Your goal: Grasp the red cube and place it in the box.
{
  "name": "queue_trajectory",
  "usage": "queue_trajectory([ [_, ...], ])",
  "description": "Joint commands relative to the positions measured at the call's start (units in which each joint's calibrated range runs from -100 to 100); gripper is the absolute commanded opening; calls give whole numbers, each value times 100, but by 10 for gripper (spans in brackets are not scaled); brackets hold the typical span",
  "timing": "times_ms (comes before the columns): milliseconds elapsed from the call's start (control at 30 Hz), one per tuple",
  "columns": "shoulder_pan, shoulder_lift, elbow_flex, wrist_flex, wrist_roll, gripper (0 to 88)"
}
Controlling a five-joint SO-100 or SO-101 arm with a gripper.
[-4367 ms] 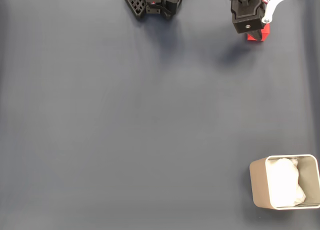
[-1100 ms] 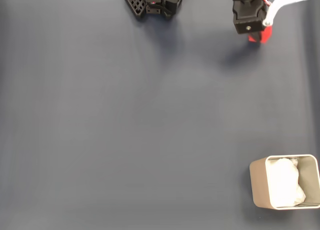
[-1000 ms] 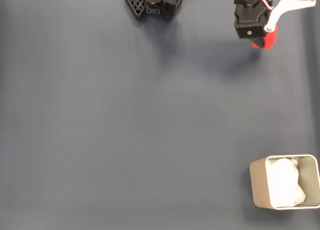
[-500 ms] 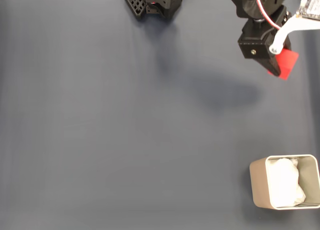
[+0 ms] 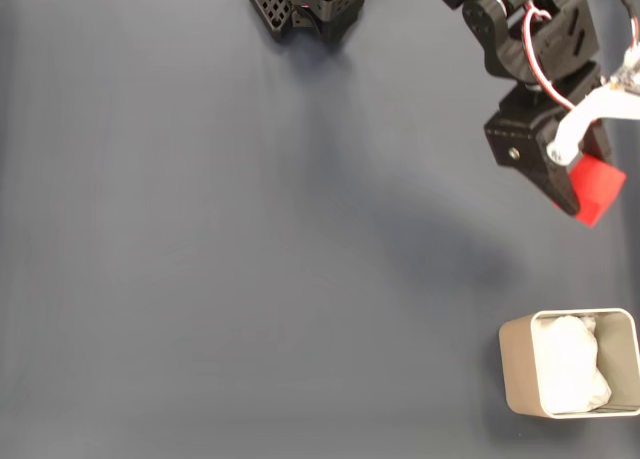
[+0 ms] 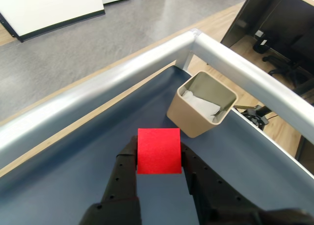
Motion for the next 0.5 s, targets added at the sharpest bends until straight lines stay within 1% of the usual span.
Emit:
queue_trajectory([
  [0,238,303,-975,84,-34,42],
  [467,842,1706,-3082,256,-5,42],
])
